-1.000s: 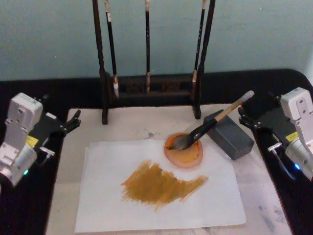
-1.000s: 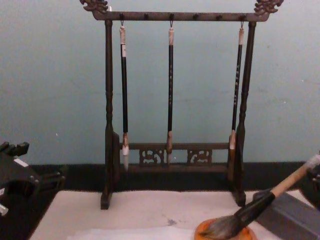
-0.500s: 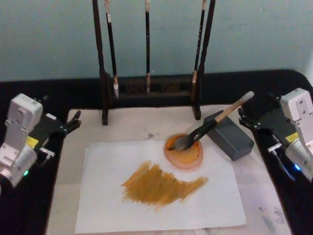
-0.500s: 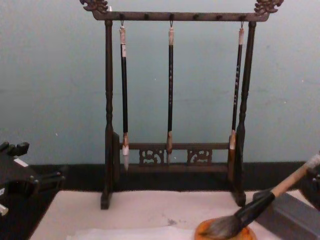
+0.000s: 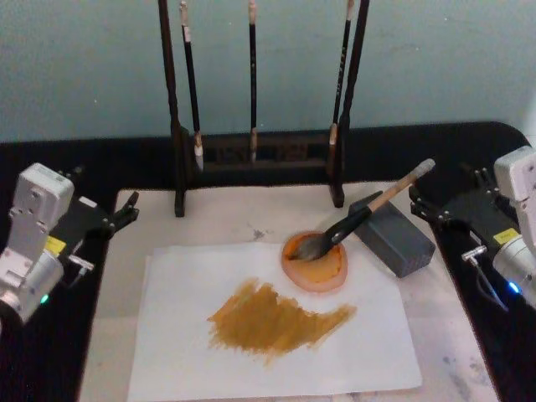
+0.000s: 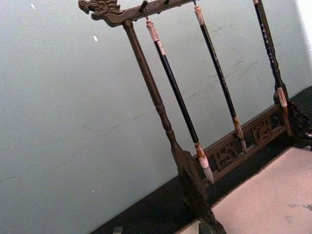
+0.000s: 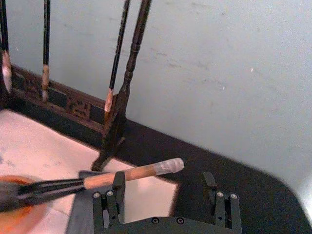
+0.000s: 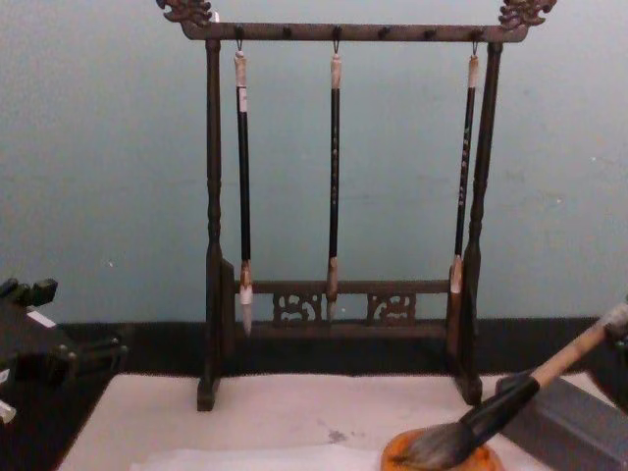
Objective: Pick up the brush from the inkstone, write on the paper, then place the brush back to its original position.
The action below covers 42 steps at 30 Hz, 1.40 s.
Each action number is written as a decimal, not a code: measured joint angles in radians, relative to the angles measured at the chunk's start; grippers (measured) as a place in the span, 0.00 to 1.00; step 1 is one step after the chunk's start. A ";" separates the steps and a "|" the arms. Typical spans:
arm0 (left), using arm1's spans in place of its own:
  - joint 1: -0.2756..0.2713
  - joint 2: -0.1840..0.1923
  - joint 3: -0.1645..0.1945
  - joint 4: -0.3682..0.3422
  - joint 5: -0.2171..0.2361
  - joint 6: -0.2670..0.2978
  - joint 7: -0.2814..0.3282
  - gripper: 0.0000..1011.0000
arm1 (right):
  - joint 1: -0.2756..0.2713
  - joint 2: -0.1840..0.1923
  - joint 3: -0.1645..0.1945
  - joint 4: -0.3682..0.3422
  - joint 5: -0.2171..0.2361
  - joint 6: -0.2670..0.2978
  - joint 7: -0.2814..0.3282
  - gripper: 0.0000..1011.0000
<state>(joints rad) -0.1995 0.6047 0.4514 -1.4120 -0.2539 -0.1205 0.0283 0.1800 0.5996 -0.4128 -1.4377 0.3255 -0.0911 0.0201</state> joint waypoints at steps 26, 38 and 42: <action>0.000 0.000 0.000 0.000 0.000 0.000 0.000 1.00 | -0.006 -0.243 0.364 0.064 0.803 0.472 0.113 0.99; 0.000 0.000 0.000 0.000 0.000 0.000 0.000 1.00 | 0.075 -0.319 0.341 0.188 0.893 0.448 0.169 0.99; 0.000 0.000 0.000 0.000 0.000 0.000 0.000 1.00 | 0.102 -0.334 0.326 0.227 0.906 0.438 0.179 0.99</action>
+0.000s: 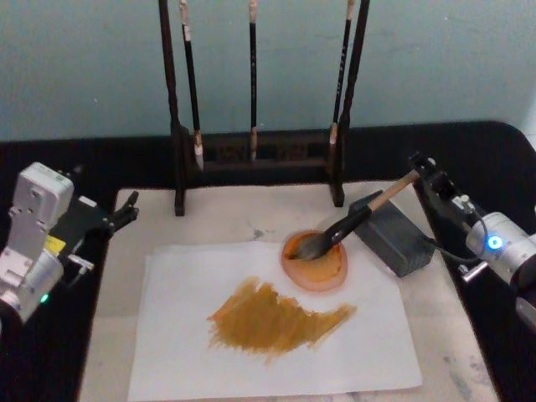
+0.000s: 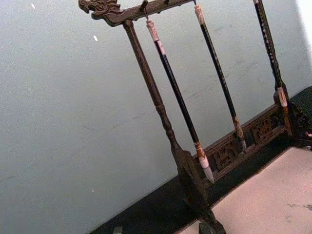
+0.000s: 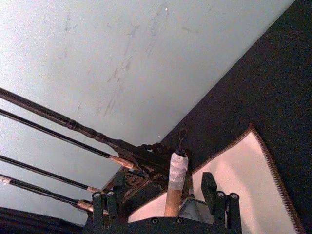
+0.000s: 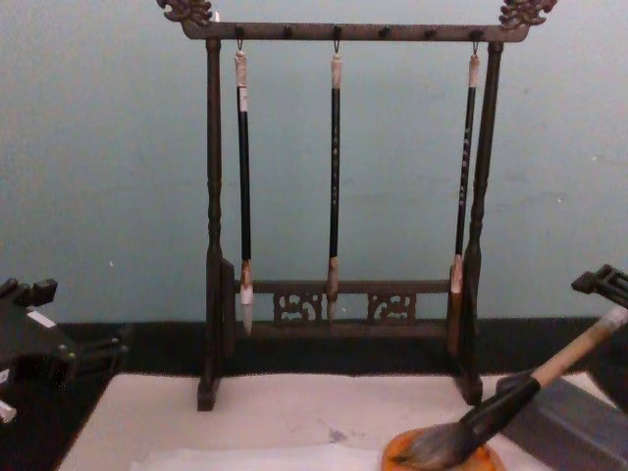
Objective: Pick up the brush from the inkstone, write on the paper, then place the brush back to its original position.
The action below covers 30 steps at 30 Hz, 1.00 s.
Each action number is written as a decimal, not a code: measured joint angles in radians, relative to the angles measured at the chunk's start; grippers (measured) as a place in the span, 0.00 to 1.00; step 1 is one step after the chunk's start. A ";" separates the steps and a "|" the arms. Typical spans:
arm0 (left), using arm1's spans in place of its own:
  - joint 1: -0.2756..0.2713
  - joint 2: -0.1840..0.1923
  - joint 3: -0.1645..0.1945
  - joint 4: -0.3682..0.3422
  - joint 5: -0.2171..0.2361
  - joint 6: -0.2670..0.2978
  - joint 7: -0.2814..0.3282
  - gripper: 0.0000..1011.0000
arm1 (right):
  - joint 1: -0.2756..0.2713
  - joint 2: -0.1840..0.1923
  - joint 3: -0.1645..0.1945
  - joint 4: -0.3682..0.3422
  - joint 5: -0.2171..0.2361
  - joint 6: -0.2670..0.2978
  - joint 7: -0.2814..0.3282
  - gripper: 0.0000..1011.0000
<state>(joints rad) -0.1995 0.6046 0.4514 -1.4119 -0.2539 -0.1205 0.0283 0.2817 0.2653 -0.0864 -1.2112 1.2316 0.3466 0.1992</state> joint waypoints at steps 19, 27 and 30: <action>0.000 0.000 0.000 0.000 0.000 0.000 0.000 1.00 | 0.040 -0.011 -0.022 0.065 0.008 -0.026 0.032 0.93; 0.000 0.000 0.000 0.000 0.000 0.000 0.000 1.00 | 0.038 -0.010 -0.021 0.061 0.008 -0.023 0.030 0.73; 0.000 0.000 0.000 0.000 0.000 0.000 0.000 1.00 | 0.038 -0.010 -0.020 0.060 0.008 -0.022 0.029 0.62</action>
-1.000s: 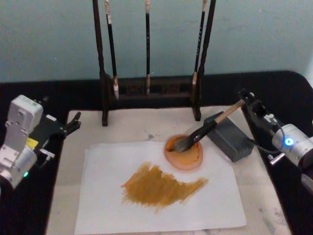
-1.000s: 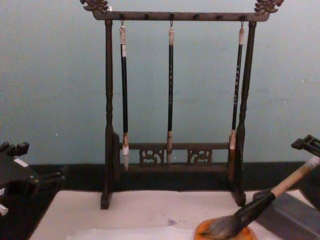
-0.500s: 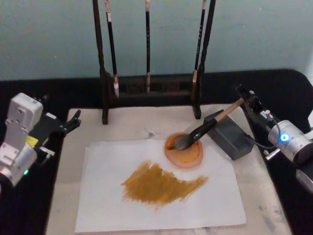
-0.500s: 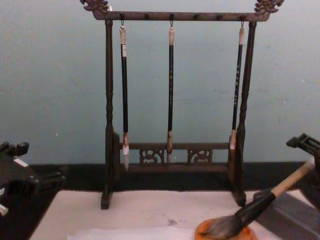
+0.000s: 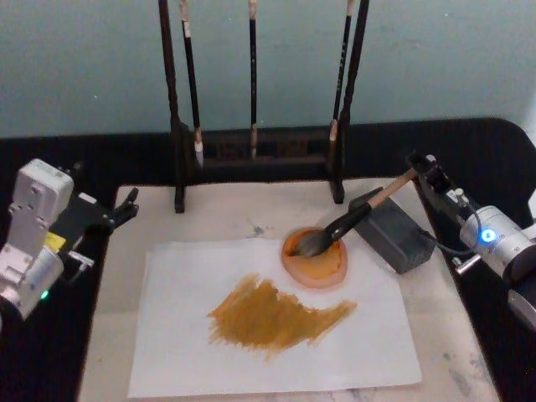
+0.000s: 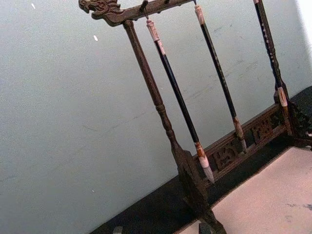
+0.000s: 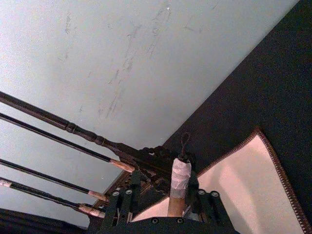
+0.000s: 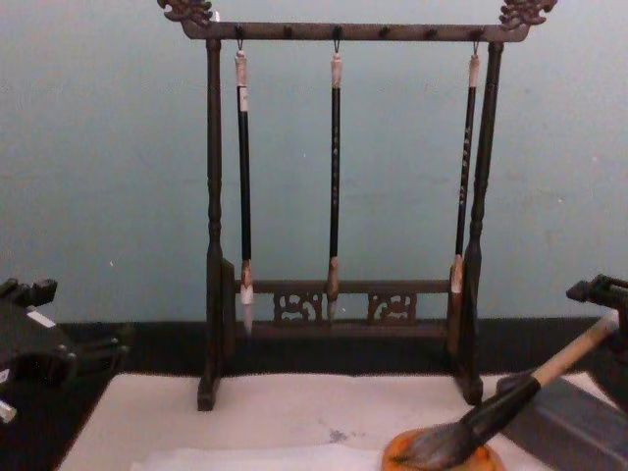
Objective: Pick up the brush from the inkstone, write on the paper, then place the brush back to its original position.
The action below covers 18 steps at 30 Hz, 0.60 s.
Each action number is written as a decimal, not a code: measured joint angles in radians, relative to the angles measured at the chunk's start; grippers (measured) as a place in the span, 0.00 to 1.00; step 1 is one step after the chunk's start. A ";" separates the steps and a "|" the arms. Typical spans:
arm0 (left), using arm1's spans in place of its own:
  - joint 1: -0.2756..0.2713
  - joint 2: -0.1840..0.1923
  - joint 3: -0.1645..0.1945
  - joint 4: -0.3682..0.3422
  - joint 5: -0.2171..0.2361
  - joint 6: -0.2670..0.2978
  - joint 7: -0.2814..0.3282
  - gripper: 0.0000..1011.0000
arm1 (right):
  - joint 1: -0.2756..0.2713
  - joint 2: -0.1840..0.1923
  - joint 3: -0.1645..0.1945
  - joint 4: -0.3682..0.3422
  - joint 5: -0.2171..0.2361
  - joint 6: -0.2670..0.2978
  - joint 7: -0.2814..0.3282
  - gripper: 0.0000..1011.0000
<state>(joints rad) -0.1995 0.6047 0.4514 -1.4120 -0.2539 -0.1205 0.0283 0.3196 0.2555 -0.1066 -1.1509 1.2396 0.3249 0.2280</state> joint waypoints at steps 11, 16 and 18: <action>0.000 0.000 0.000 0.000 0.000 0.000 0.000 1.00 | -0.001 0.000 0.001 -0.001 0.000 0.001 -0.002 0.27; 0.000 0.000 0.000 0.000 0.000 0.000 0.000 1.00 | -0.001 0.000 0.001 -0.002 0.000 0.002 -0.002 0.16; 0.000 0.000 0.000 0.000 0.000 0.000 0.000 1.00 | -0.002 0.000 0.001 -0.002 0.000 0.002 -0.002 0.16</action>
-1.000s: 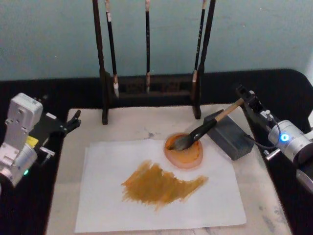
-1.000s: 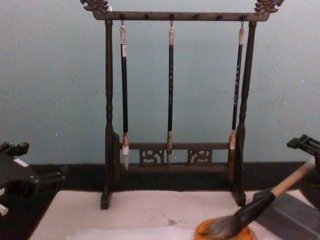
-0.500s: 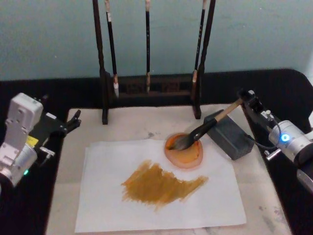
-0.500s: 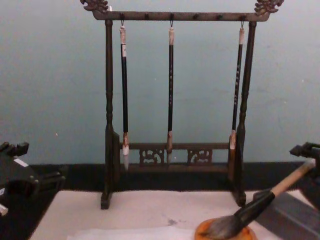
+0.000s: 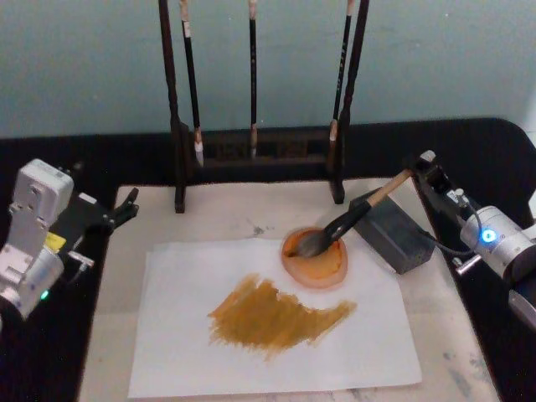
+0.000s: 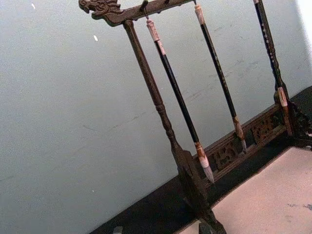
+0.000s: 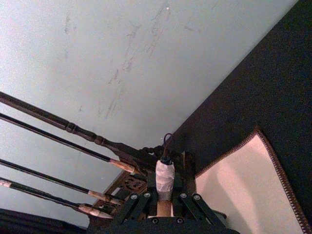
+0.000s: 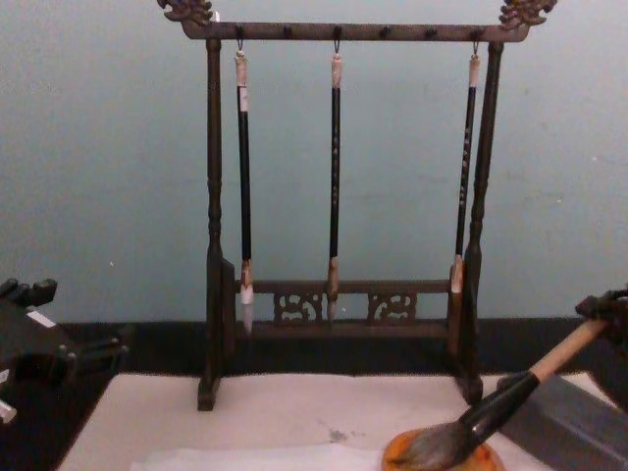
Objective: Pick up the brush from the inkstone, write on the paper, then place the brush back to its original position.
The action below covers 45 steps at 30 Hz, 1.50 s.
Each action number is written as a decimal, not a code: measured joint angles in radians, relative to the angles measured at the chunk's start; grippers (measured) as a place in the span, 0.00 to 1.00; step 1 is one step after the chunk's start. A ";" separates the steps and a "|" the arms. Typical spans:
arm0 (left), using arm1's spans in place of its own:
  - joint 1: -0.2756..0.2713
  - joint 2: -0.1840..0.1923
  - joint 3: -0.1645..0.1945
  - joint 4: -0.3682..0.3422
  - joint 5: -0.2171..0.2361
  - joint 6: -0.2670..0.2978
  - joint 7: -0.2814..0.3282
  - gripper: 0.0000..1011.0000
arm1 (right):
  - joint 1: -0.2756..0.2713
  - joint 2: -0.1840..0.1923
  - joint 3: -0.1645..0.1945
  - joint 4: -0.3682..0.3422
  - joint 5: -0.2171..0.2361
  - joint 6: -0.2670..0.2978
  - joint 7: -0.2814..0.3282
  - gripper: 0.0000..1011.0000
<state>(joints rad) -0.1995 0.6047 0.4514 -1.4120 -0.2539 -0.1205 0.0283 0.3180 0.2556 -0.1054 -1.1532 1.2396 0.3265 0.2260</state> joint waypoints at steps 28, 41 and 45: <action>0.000 0.000 0.000 0.000 0.000 0.000 0.000 1.00 | -0.004 0.135 -0.063 -0.212 0.005 0.011 0.061 0.16; 0.000 0.000 0.000 0.000 0.000 0.000 0.000 1.00 | 0.001 0.301 -0.217 -0.444 -0.205 -0.092 0.276 0.16; 0.000 0.000 0.000 0.000 0.000 0.000 0.000 1.00 | -0.005 0.340 -0.275 -0.502 -0.321 -0.175 0.311 0.16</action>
<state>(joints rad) -0.1996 0.6046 0.4514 -1.4120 -0.2539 -0.1205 0.0283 0.3126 0.5960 -0.3807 -1.6548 0.9191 0.1516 0.5370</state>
